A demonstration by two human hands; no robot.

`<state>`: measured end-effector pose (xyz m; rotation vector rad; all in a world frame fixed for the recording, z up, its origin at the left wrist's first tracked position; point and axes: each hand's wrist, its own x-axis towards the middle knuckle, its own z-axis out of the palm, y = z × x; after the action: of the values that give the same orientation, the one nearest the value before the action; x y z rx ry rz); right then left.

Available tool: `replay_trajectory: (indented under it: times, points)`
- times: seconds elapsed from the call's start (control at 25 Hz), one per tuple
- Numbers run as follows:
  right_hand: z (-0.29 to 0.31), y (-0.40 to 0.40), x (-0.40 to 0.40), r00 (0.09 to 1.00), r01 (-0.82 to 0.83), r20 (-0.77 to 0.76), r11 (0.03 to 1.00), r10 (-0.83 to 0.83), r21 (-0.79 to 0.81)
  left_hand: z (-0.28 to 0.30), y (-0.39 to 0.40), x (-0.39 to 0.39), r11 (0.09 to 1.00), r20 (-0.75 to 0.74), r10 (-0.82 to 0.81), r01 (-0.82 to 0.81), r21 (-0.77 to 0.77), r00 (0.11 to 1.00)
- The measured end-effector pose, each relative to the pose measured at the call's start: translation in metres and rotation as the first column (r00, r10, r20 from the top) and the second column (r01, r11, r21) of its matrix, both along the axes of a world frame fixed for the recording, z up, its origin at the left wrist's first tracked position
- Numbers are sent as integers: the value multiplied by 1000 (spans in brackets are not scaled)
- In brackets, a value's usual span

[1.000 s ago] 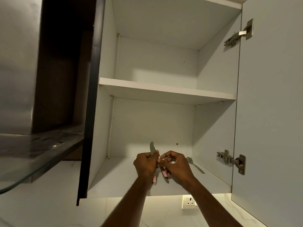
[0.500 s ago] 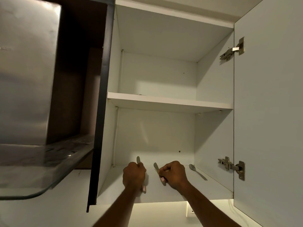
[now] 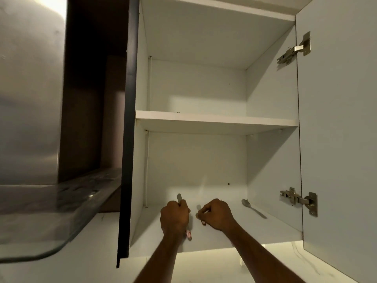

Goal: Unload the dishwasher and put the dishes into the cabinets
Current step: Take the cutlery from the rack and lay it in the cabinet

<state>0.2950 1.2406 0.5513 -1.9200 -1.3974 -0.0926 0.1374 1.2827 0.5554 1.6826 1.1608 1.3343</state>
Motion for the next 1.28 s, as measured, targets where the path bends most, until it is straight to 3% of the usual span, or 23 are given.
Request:
replay_trajectory:
  times: [0.16,0.24,0.4,0.56,0.68,0.8,0.92,1.04,1.16,1.28]
  points:
    - [-2,1,-3,1000,-6,-13,1000,6,-6,0,1,-1,998,28,-55,55,3,998]
    - [2,-4,-7,999,-12,-35,996,15,87,1,1,-2,996,68,-88,88,3,994]
    - [10,-24,-17,934,-181,-245,935,261,306,2,5,-4,998,217,-60,62,-1,974]
    - [10,-31,-23,817,-394,-343,883,463,254,1,7,-7,994,262,-108,109,10,959]
    - [13,-33,-24,825,-360,-366,899,431,249,0,5,-8,991,252,-132,129,30,959]
    - [13,-32,-19,856,-208,-402,928,325,309,2,2,-8,987,240,-158,157,21,958]
    - [13,-30,-13,869,-80,-447,951,213,299,-2,5,-4,990,138,-142,141,14,980]
    - [10,-24,-7,898,4,-429,972,101,236,-7,8,-1,990,-79,-124,129,55,989]
    - [6,-16,-4,948,36,-317,987,15,153,-9,3,4,991,-291,-82,109,79,953]
    - [5,-12,-4,972,68,-232,987,-33,146,-9,4,8,986,-408,-112,152,65,906]
